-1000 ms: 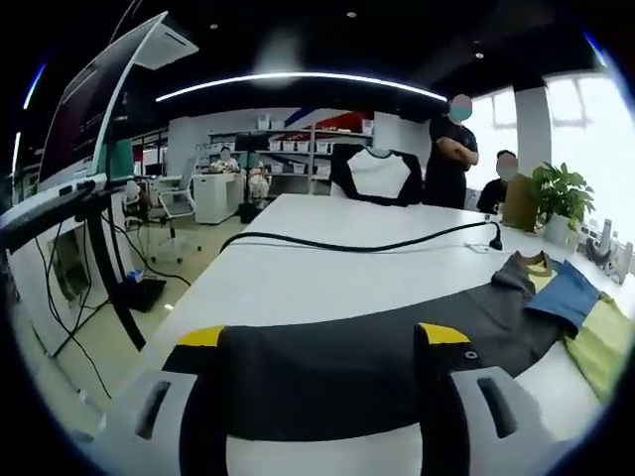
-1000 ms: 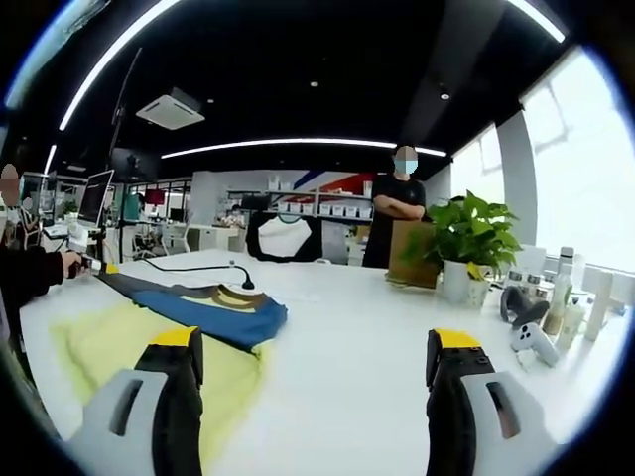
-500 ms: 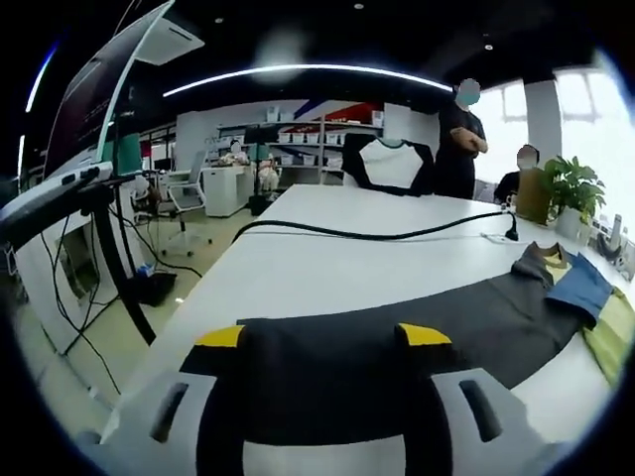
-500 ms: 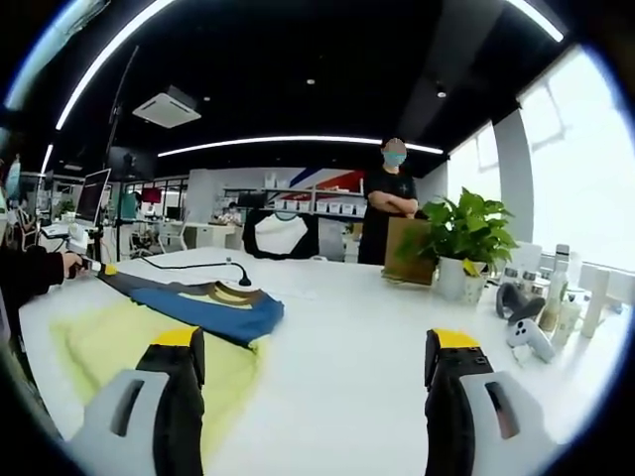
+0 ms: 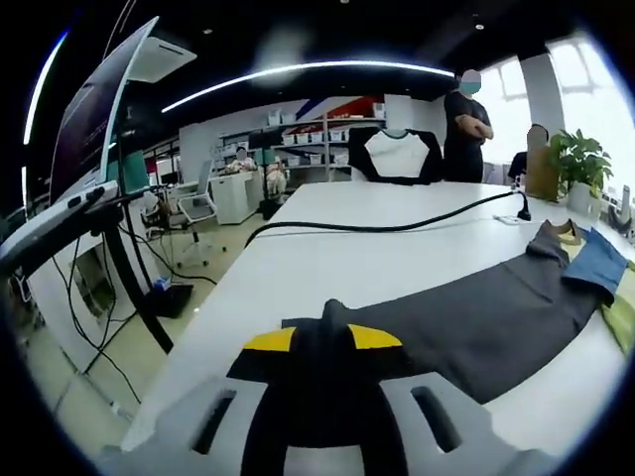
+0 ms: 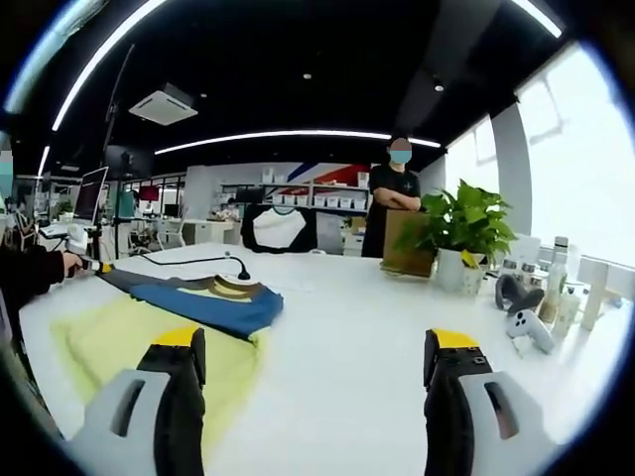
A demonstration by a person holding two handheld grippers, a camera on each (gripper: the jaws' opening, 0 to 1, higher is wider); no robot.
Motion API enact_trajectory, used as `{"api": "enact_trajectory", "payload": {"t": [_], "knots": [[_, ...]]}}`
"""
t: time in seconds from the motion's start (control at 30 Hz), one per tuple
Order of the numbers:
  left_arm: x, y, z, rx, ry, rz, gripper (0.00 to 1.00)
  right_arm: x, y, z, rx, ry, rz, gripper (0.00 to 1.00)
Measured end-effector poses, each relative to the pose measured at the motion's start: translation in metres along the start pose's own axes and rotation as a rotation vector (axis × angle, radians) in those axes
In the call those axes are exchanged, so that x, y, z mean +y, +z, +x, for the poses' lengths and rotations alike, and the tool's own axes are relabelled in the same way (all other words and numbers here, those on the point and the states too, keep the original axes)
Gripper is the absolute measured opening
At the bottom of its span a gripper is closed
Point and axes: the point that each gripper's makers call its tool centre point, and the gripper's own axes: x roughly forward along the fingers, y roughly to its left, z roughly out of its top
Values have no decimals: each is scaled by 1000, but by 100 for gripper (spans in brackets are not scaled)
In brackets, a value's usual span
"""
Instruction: Fold the garment on the visible template until the final outline fits inside the template.
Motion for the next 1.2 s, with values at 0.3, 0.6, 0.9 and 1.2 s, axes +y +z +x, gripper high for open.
{"api": "enact_trajectory", "payload": {"t": [0.3,0.6,0.9,1.2], "knots": [[-6,1,1,21,-1,93,4,-1,2,-4,-12,3,-2,93],[-4,2,1,63,6,41,3,-3,6,-9,8,-8,-73,93],[-7,42,-12,-74,-15,-142,3,-10,6,-15,5,-32,-47,93],[-15,83,-28,-95,-44,-222,3,-15,12,-12,-12,-52,-23,94]]}}
